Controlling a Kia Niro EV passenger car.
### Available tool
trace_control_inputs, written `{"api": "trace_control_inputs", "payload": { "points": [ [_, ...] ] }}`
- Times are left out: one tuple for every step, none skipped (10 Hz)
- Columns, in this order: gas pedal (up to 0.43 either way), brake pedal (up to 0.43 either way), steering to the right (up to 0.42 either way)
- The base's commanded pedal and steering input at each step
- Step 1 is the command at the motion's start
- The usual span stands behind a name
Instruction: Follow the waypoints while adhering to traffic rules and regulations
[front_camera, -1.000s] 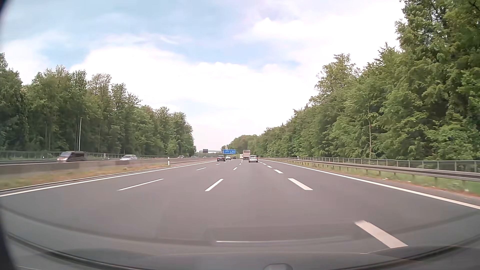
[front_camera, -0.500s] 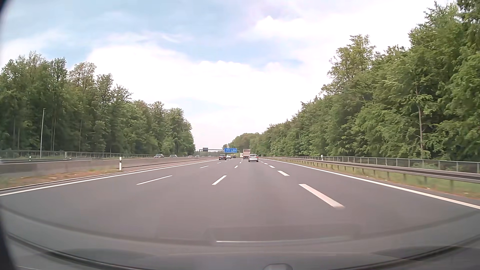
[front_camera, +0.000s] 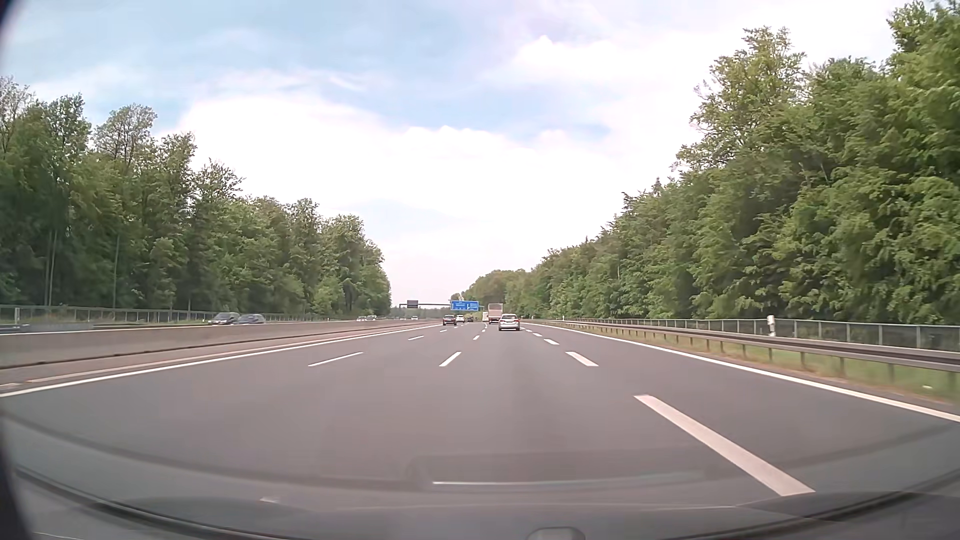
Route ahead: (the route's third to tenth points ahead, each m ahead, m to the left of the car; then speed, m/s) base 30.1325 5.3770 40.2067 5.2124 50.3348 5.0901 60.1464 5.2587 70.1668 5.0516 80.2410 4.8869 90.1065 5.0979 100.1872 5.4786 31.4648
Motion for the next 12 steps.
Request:
{"api": "trace_control_inputs", "payload": {
  "points": [
    [0.531, 0.0, -0.01],
    [0.531, 0.0, -0.01],
    [0.52, 0.0, -0.009],
    [0.512, 0.0, -0.01],
    [0.488, 0.0, -0.01],
    [0.469, 0.0, -0.01],
    [0.449, 0.0, -0.01],
    [0.449, 0.0, -0.009],
    [0.449, 0.0, -0.009],
    [0.449, 0.0, -0.007],
    [0.449, 0.0, -0.002],
    [0.449, 0.0, -0.002]
  ]
}}
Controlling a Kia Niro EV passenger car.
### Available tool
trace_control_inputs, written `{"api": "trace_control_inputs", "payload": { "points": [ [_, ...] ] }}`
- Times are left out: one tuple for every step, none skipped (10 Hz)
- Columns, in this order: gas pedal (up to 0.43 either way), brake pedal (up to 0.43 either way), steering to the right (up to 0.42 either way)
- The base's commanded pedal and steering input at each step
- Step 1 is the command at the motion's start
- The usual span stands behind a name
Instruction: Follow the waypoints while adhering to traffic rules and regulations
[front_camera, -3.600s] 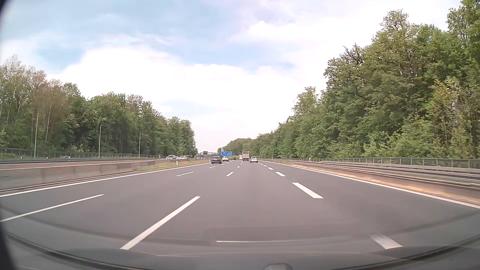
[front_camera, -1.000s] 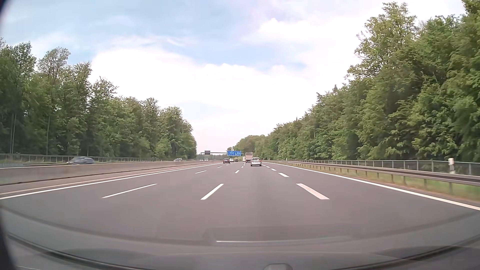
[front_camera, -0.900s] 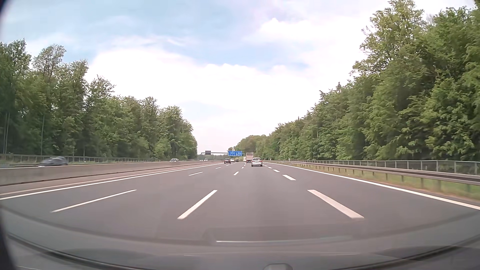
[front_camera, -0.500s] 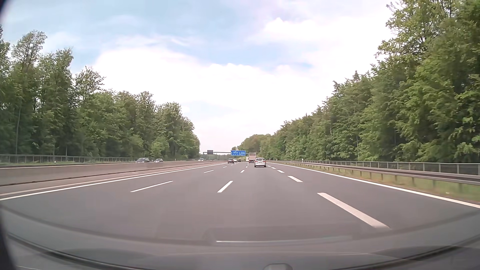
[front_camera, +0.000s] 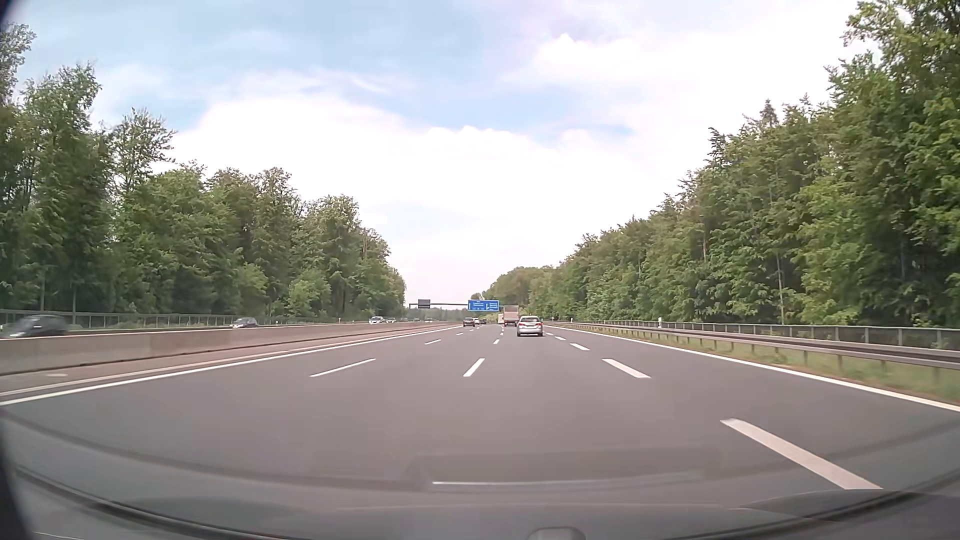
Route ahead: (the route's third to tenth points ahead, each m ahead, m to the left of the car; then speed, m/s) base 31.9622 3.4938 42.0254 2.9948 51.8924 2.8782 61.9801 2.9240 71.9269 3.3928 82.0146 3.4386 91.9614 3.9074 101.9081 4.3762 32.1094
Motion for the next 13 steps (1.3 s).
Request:
{"api": "trace_control_inputs", "payload": {
  "points": [
    [0.441, 0.0, -0.003],
    [0.429, 0.0, -0.004],
    [0.429, 0.0, -0.004],
    [0.429, 0.0, -0.006],
    [0.429, 0.0, -0.006],
    [0.429, 0.0, -0.006],
    [0.429, 0.0, -0.006],
    [0.429, 0.0, -0.005],
    [0.429, 0.0, -0.004],
    [0.429, 0.0, -0.003],
    [0.429, 0.0, -0.003],
    [0.429, 0.0, -0.003],
    [0.429, 0.0, -0.003]
  ]
}}
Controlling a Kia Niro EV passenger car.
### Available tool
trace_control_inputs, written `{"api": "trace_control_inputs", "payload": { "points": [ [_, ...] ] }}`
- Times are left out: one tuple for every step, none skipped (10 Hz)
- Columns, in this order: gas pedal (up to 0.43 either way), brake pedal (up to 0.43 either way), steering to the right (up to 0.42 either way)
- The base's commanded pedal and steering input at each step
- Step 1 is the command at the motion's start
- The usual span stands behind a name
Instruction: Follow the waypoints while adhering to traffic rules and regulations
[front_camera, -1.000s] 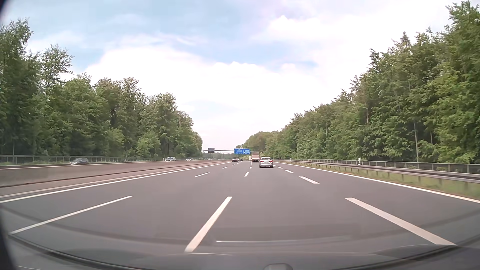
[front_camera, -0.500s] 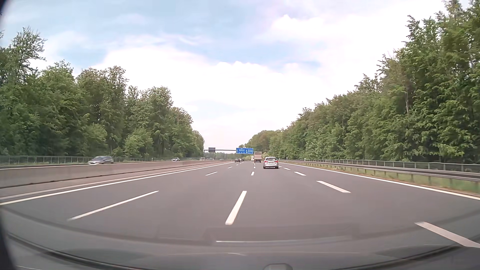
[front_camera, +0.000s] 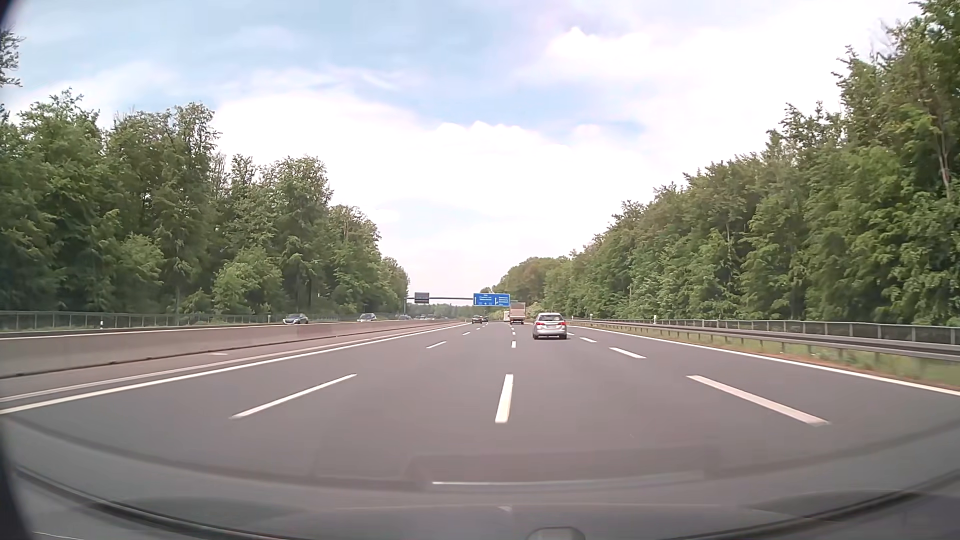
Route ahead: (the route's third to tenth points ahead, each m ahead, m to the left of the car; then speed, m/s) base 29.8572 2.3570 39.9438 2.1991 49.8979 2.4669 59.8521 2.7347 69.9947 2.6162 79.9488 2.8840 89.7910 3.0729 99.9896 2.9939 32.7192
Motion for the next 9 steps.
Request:
{"api": "trace_control_inputs", "payload": {
  "points": [
    [0.421, 0.0, -0.002],
    [0.409, 0.0, -0.002],
    [0.39, 0.0, -0.002],
    [0.378, 0.0, -0.002],
    [0.378, 0.0, -0.002],
    [0.378, 0.0, -0.002],
    [0.378, 0.0, -0.002],
    [0.378, 0.0, -0.001],
    [0.378, 0.0, -0.002]
  ]
}}
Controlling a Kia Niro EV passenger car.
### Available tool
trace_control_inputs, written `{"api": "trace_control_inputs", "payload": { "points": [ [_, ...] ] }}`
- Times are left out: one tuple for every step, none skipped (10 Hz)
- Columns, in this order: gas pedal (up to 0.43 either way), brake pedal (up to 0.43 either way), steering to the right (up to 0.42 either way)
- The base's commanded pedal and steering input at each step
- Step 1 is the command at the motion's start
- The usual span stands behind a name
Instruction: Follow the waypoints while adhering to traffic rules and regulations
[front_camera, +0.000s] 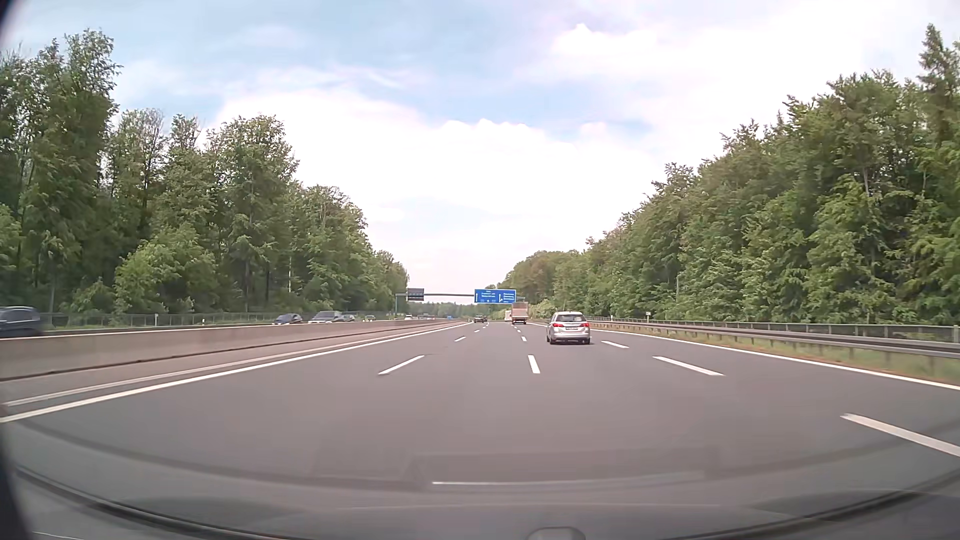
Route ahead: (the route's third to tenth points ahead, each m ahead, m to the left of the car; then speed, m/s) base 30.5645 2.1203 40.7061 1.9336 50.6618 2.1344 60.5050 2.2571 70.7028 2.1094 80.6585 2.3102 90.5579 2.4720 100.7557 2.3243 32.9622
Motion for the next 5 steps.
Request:
{"api": "trace_control_inputs", "payload": {
  "points": [
    [0.378, 0.0, -0.001],
    [0.37, 0.0, -0.002],
    [0.358, 0.0, -0.002],
    [0.35, 0.0, -0.002],
    [0.319, 0.0, -0.002]
  ]
}}
